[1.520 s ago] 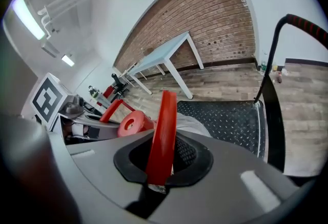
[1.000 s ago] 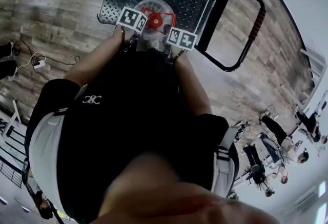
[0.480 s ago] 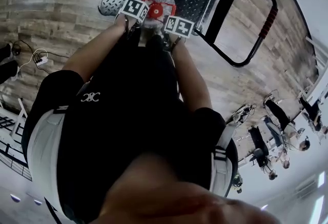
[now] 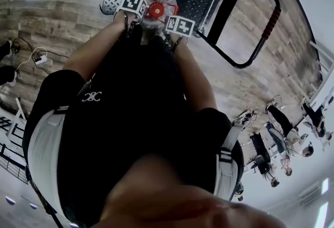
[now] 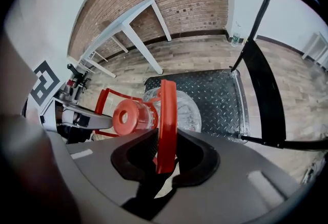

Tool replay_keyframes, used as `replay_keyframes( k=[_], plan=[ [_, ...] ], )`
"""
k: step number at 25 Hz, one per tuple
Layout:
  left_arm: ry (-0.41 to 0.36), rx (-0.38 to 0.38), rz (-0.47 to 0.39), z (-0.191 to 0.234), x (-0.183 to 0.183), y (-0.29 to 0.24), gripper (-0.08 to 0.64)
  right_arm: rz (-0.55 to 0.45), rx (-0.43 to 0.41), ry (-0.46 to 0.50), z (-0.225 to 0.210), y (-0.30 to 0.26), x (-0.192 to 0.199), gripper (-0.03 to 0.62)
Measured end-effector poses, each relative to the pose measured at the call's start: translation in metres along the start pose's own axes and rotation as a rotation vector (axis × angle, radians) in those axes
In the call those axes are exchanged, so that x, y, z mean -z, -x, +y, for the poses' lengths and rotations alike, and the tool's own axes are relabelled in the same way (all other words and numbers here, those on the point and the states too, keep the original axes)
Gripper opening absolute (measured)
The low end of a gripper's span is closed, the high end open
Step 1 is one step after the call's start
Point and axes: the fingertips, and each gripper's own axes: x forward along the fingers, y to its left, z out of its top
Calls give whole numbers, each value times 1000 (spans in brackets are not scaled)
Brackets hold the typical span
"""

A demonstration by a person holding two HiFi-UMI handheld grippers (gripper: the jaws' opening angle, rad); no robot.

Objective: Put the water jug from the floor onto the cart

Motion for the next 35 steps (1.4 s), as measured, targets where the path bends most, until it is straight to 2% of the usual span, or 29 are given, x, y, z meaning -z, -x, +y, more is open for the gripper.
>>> replay_keyframes(
  k=[3,5,11,13,14,16,17,21,26,32,35],
  plan=[
    [26,-30,-44,5,-2,10,69,-46,17,19,-1,10,-7,155],
    [15,-64,-73,6,-5,19,83,-88,22,32,1,21,-15,187],
    [-2,-120,-183,-1,-10,47,77,-240,3,59,10,59,-46,202],
    [2,-112,-233,-6,-14,61,69,-276,-34,83,20,72,-54,191],
    [3,-94,-261,-11,-17,70,59,-291,-60,99,27,79,-57,153],
    [-7,-40,-324,-28,-24,93,27,-333,-128,132,45,95,-64,24],
    [-22,-15,-358,-38,-29,106,6,-363,-169,149,56,104,-68,15],
    [-113,11,-517,-72,-44,160,2,-467,-295,207,93,142,-77,14],
    [-234,-21,-702,-103,-57,225,0,-563,-367,245,114,193,-94,14],
    [-285,-54,-776,-113,-66,257,0,-718,-349,254,111,239,-125,12],
    [-295,-40,-785,-116,-75,264,0,-774,-318,263,108,250,-134,12]
  ],
)
